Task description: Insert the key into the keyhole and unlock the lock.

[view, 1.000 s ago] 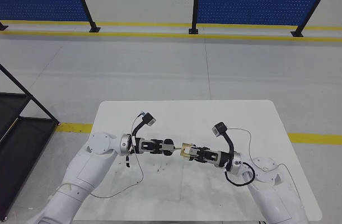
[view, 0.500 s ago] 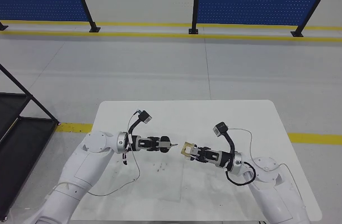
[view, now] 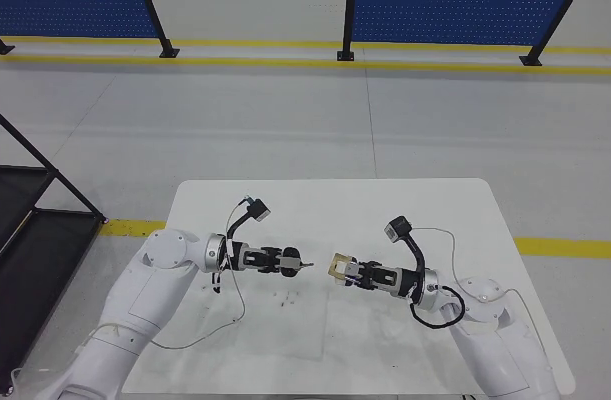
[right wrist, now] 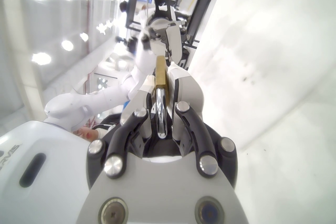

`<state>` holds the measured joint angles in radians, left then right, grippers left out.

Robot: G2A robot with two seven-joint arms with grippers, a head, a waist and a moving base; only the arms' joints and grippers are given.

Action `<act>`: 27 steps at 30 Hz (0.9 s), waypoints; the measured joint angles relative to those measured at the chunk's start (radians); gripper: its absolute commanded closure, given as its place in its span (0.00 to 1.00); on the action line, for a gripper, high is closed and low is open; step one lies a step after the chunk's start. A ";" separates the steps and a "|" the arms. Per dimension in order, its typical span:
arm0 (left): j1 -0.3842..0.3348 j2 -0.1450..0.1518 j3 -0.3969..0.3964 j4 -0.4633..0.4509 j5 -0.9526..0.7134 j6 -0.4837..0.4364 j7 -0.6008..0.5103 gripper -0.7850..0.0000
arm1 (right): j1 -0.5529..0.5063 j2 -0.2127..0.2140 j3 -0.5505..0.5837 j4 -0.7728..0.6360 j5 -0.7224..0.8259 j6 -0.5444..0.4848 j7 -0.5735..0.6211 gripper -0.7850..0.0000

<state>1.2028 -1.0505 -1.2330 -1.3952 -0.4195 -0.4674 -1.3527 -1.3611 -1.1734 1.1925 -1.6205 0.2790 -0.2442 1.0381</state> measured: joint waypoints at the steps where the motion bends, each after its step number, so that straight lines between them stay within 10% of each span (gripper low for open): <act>1: 0.000 0.000 0.000 0.000 0.000 0.000 0.000 1.00 | 0.000 0.000 0.000 0.000 0.000 0.000 0.000 1.00; 9: 0.035 0.023 -0.048 -0.127 0.447 -0.195 0.216 1.00 | 0.000 0.000 0.000 0.000 0.000 0.000 0.000 1.00; 19: 0.138 0.025 -0.109 -0.280 1.215 -0.361 0.757 1.00 | 0.000 0.000 0.000 0.000 0.000 0.000 0.000 1.00; 27: 0.177 0.021 -0.098 -0.315 1.562 -0.288 1.021 1.00 | 0.000 0.000 0.000 0.000 0.000 0.000 0.000 1.00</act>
<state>1.3796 -1.0293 -1.3314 -1.7102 1.1427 -0.7554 -0.3316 -1.3611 -1.1734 1.1925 -1.6205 0.2790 -0.2442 1.0381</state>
